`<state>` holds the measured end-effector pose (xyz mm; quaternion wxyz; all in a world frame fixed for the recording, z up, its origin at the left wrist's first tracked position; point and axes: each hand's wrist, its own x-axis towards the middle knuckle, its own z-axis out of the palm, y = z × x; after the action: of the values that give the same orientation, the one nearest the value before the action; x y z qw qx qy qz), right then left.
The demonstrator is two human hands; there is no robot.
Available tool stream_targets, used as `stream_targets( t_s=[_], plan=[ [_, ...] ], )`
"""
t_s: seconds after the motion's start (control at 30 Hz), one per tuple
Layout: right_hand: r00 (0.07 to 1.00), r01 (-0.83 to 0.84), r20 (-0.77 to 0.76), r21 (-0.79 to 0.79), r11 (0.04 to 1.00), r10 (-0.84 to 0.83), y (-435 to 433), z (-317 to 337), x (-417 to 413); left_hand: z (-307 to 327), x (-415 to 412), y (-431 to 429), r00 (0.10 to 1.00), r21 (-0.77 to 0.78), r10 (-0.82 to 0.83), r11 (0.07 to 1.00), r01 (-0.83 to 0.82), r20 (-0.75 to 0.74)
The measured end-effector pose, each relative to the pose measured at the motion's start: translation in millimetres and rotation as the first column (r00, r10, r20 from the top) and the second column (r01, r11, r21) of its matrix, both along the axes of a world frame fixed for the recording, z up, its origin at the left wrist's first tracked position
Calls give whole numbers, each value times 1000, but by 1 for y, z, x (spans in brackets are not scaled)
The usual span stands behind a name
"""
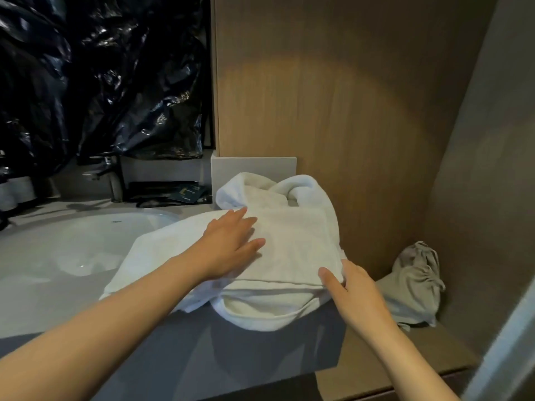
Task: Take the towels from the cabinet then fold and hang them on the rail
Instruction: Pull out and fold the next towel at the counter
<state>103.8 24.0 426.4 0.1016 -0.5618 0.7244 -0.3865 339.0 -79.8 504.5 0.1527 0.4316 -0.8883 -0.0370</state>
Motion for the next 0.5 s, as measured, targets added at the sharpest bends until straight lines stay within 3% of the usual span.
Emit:
stream_targets(
  t_s=[0.2, 0.27, 0.37, 0.5],
  plan=[
    [951, 56, 307, -54, 997, -37, 6, -4, 6, 9, -42, -47, 988, -53, 15, 999, -7, 156],
    [917, 47, 398, -59, 997, -20, 5, -2, 8, 9, -52, -58, 989, -60, 23, 998, -14, 149],
    [915, 45, 401, -17, 999, -34, 6, -3, 11, 4, -62, -69, 989, -121, 35, 993, -17, 146],
    [842, 104, 537, -77, 992, -47, 4, -5, 12, 1, -69, -82, 999, -110, 26, 994, -22, 35]
  ],
)
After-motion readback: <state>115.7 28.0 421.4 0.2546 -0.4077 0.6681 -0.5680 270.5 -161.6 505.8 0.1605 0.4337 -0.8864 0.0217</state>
